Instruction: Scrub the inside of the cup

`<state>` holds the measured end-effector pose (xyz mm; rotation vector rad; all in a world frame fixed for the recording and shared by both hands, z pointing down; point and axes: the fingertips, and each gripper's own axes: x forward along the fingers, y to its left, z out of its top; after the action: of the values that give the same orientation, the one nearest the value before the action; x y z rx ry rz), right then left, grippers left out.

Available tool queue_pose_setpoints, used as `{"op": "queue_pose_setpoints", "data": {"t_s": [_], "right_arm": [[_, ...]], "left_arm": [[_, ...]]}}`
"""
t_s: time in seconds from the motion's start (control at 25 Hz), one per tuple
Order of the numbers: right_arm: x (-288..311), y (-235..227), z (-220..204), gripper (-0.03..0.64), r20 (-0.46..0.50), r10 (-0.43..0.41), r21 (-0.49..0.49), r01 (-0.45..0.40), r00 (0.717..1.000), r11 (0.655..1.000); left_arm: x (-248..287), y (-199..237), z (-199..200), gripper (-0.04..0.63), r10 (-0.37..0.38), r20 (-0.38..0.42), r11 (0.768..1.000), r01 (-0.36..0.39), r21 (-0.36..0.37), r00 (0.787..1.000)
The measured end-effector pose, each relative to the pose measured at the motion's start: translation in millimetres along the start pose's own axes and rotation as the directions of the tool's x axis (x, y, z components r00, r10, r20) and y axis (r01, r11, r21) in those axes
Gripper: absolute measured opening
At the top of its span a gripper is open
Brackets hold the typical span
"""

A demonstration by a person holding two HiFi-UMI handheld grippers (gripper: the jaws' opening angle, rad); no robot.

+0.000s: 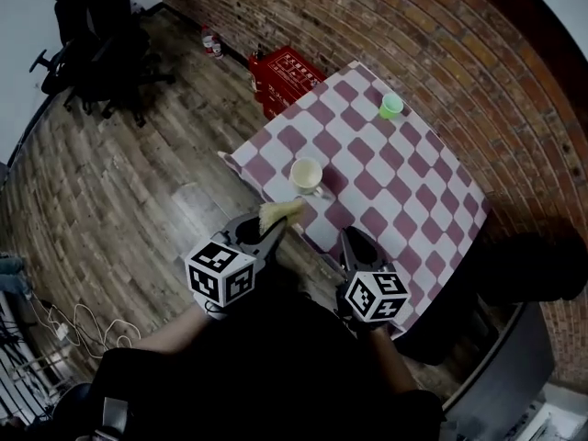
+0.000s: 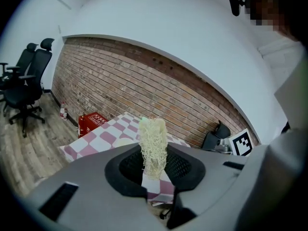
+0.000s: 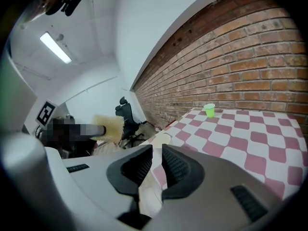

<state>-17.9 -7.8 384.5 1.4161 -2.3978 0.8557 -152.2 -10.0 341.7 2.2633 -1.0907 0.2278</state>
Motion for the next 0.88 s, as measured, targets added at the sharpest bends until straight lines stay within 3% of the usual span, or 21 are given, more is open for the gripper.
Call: {"op": "queue_pose_setpoints", "data": {"t_s": [0.12, 0.28, 0.52, 0.64, 0.76, 0.88], "right_arm": [[35.0, 0.1, 2.9, 0.058, -0.04, -0.056, -0.04, 0.055, 0.998, 0.998], [78.5, -4.9, 0.2, 0.129, -0.111, -0.106, -0.137, 0.09, 0.988, 0.987], [128.8, -22.0, -29.3, 0.136, -0.248, -0.161, -0.316, 0.077, 0.955, 0.946], [144.8, -26.0, -39.1, 0.137, -0.285, -0.167, -0.351, 0.059, 0.944, 0.934], [158.0, -37.9, -45.0, 0.137, -0.31, -0.151, -0.366, 0.029, 0.939, 0.93], [168.4, -45.1, -50.1, 0.137, -0.326, -0.13, -0.376, -0.002, 0.936, 0.927]], "left_arm": [[6.3, 36.9, 17.8, 0.087, -0.023, -0.012, 0.999, 0.023, -0.027, 1.0], [22.2, 82.9, 37.4, 0.087, -0.037, -0.037, 0.999, 0.037, -0.019, 0.999], [69.0, 128.6, 22.0, 0.087, 0.011, -0.23, 0.99, 0.021, 0.14, 0.973], [85.4, 118.9, 21.4, 0.087, -0.042, -0.304, 0.983, 0.093, 0.156, 0.952], [107.8, 99.9, 19.5, 0.087, -0.071, -0.364, 0.964, 0.158, 0.215, 0.929], [127.1, 92.1, 18.7, 0.087, -0.011, -0.435, 0.909, 0.19, 0.371, 0.901]]}}
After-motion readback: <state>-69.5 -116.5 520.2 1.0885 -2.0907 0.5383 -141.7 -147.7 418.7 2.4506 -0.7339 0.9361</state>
